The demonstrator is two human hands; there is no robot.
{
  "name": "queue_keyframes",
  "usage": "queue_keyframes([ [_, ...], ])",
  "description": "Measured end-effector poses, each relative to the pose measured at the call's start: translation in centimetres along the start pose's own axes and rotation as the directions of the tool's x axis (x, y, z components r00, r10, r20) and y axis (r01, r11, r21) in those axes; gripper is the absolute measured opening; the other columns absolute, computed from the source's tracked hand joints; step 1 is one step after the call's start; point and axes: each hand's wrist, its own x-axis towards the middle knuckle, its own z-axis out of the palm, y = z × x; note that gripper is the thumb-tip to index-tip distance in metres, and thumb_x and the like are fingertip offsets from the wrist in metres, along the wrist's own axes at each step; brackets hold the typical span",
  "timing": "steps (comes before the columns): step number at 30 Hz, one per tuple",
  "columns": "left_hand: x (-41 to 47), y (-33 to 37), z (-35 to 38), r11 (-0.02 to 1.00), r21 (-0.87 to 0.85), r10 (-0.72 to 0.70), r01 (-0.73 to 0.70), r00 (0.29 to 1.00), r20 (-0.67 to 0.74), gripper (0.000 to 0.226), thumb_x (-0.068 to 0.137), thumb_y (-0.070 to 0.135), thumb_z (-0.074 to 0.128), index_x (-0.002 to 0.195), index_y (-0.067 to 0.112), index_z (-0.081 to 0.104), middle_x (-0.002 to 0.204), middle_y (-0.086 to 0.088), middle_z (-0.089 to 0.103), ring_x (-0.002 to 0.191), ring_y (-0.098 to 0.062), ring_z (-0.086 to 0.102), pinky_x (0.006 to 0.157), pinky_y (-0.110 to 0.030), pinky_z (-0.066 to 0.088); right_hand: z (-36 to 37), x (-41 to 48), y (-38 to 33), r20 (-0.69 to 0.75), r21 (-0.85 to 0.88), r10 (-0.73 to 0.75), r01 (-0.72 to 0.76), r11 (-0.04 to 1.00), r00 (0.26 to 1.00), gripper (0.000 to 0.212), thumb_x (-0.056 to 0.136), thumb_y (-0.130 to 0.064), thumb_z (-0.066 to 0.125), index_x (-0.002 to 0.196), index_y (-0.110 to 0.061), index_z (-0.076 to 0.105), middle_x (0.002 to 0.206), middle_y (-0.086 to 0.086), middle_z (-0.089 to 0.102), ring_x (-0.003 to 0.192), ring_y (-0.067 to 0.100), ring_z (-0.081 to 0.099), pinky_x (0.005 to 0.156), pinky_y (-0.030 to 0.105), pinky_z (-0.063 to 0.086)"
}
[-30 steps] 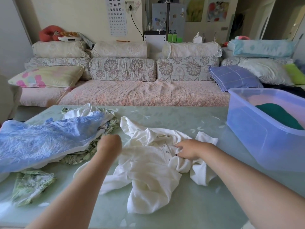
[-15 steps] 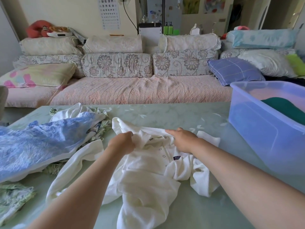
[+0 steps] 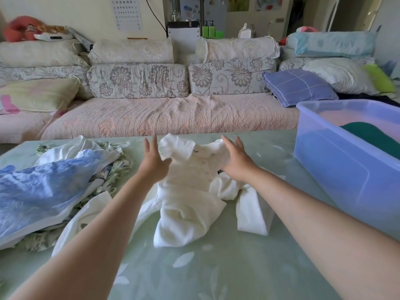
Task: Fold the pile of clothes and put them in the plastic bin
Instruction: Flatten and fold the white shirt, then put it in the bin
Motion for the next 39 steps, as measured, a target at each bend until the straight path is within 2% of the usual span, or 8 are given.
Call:
queue_keyframes([
  [6,-1.4,1.1,1.8,0.935,0.191,0.261,-0.299,0.944,0.201,0.048,0.099,0.024,0.053,0.145,0.029,0.043,0.153,-0.001,0.035,0.132,-0.023,0.046,0.104,-0.03,0.035,-0.6,-1.5,0.1,0.132,-0.152,-0.087,0.107,0.982,0.987,0.051,0.087,-0.014,0.064,0.136,-0.027,0.058,0.153,0.003,0.037,0.143,0.019,0.034,0.115,0.025,0.027],
  [10,-5.2,4.5,1.6,0.896,0.06,0.389,-0.44,0.842,0.375,0.019,0.09,0.024,0.063,0.106,0.03,0.072,0.096,0.018,0.065,0.093,-0.009,0.062,0.086,-0.021,0.046,-0.7,-4.2,-1.6,0.125,-0.171,-0.175,0.195,0.966,0.977,0.013,0.079,-0.019,0.065,0.083,-0.031,0.061,0.099,-0.008,0.055,0.1,0.018,0.057,0.085,0.026,0.044],
  [15,-9.1,3.7,2.5,0.757,0.327,0.274,-0.566,0.729,0.628,0.056,0.069,0.04,0.079,0.119,0.044,0.057,0.11,0.015,0.056,0.107,-0.011,0.052,0.088,-0.027,0.044,-0.9,-8.3,-1.7,0.388,-0.512,-0.142,0.341,0.789,0.911,0.026,0.079,-0.022,0.066,0.099,-0.032,0.053,0.11,-0.008,0.05,0.099,0.021,0.056,0.074,0.029,0.035],
  [22,-9.4,3.0,-0.7,0.841,0.128,0.507,-0.526,0.848,0.152,0.027,0.084,0.007,0.065,0.107,0.019,0.072,0.1,0.001,0.059,0.092,-0.019,0.059,0.078,-0.027,0.043,-3.0,-9.6,-0.1,0.307,-0.702,0.034,0.202,0.683,0.951,0.081,0.085,0.004,0.055,0.15,-0.035,0.028,0.144,0.005,0.04,0.117,0.035,0.056,0.077,0.035,0.041],
  [28,-8.0,0.6,-3.6,0.996,-0.02,0.08,-0.087,0.968,-0.237,0.021,0.093,0.011,0.051,0.109,0.01,0.064,0.105,-0.01,0.064,0.097,-0.03,0.059,0.079,-0.036,0.046,-2.8,-9.8,-1.2,0.151,-0.658,-0.079,0.16,0.736,0.985,0.105,0.082,0.003,0.056,0.158,-0.031,-0.008,0.163,0.015,-0.013,0.142,0.041,0.024,0.119,0.047,0.019],
  [33,-9.1,0.0,-3.3,0.912,0.379,0.248,-0.157,0.947,-0.203,0.048,0.076,-0.007,0.05,0.11,0.024,0.063,0.12,-0.003,0.051,0.113,-0.023,0.044,0.093,-0.035,0.041,-1.2,-9.3,-2.9,0.02,-0.589,-0.438,0.365,0.721,0.899,0.056,0.076,0.006,0.056,0.125,-0.018,0.042,0.13,0.013,0.038,0.091,0.036,0.053,0.078,0.037,0.041],
  [36,-10.0,3.3,-3.4,0.889,0.23,0.399,-0.396,0.916,0.035,0.039,0.08,0.0,0.047,0.084,0.031,0.069,0.098,0.011,0.06,0.09,-0.015,0.057,0.071,-0.029,0.049,0.3,-8.6,-3.1,0.058,-0.551,-0.449,0.404,0.73,0.891,0.02,0.083,-0.017,0.059,0.102,-0.014,0.061,0.108,0.009,0.06,0.09,0.033,0.062,0.077,0.041,0.052],
  [39,-10.6,4.3,-2.4,0.821,0.401,0.207,-0.407,0.867,0.454,0.024,0.087,0.04,0.06,0.108,0.031,0.069,0.111,0.005,0.058,0.109,-0.019,0.054,0.089,-0.029,0.047,1.8,-8.7,-3.4,0.165,-0.445,-0.288,0.332,0.832,0.943,0.049,0.076,-0.051,0.052,0.113,-0.019,0.058,0.121,0.003,0.062,0.112,0.027,0.06,0.092,0.039,0.05],
])
